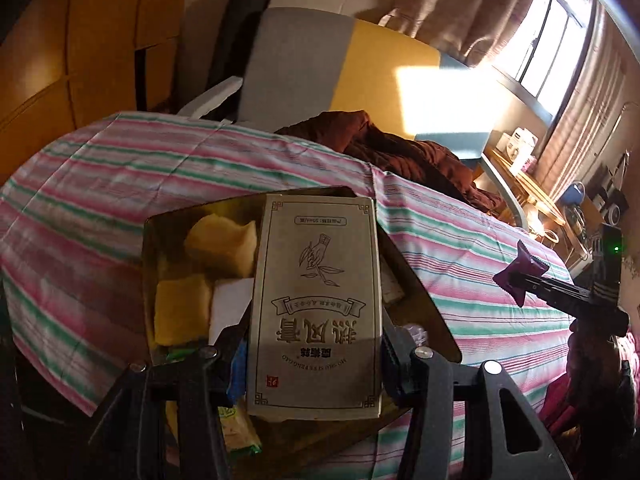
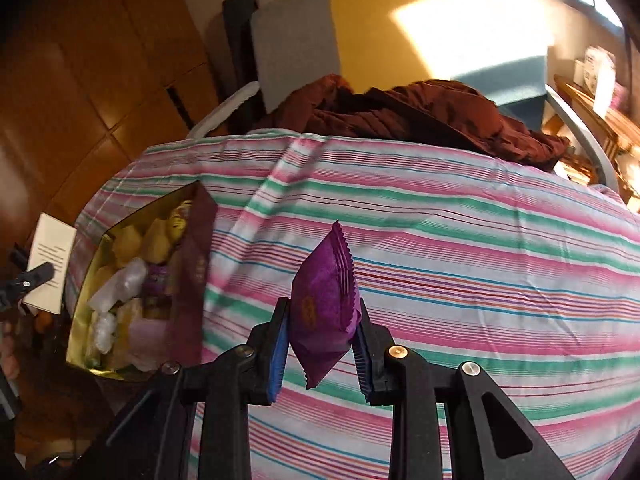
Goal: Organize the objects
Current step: 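Carry the tea box and candy packet over the gold tray and open both tools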
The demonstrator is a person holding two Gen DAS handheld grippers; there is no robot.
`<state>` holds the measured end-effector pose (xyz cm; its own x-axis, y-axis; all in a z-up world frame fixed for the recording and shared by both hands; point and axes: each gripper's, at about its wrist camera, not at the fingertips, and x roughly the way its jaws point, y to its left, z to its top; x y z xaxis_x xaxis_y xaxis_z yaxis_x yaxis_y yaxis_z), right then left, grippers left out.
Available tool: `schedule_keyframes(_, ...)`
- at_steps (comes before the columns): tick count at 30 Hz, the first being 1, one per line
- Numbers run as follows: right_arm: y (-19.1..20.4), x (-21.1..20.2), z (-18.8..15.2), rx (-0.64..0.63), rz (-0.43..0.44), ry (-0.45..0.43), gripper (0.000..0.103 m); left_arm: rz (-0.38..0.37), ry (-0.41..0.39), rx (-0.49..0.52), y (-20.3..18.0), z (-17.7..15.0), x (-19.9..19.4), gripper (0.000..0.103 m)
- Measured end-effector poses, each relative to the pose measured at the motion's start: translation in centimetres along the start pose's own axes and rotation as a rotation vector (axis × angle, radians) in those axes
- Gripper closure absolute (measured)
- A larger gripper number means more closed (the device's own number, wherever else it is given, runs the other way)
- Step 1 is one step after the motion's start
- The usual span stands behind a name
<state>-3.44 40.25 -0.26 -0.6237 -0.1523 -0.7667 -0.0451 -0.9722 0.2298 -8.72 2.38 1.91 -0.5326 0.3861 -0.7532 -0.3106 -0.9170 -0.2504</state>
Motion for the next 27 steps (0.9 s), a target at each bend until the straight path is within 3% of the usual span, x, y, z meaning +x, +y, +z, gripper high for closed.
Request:
schedule_keyframes(7,10.6,1.6,1.2,-0.114,0.142,-0.016,0.074,-0.098,0.013,-0.109,2.3,-2.4,0.5,0.051)
schedule_keyframes(13,16.6,4.6,2.0,-0.154,0.181,0.012,0.074,-0.152,0.029,-0.153,2.1,-2.4,2.5,0.050)
schedule_keyframes(19,19.0,7.4,3.0,-0.158,0.141,0.060,0.070,-0.203,0.070,-0.155,0.9,-3.0,3.8,0.041)
schedule_keyframes(27,18.8,8.3,1.2,-0.142,0.102,0.098,0.068,-0.093,0.031,-0.087,0.6,-4.6,3.2,0.041)
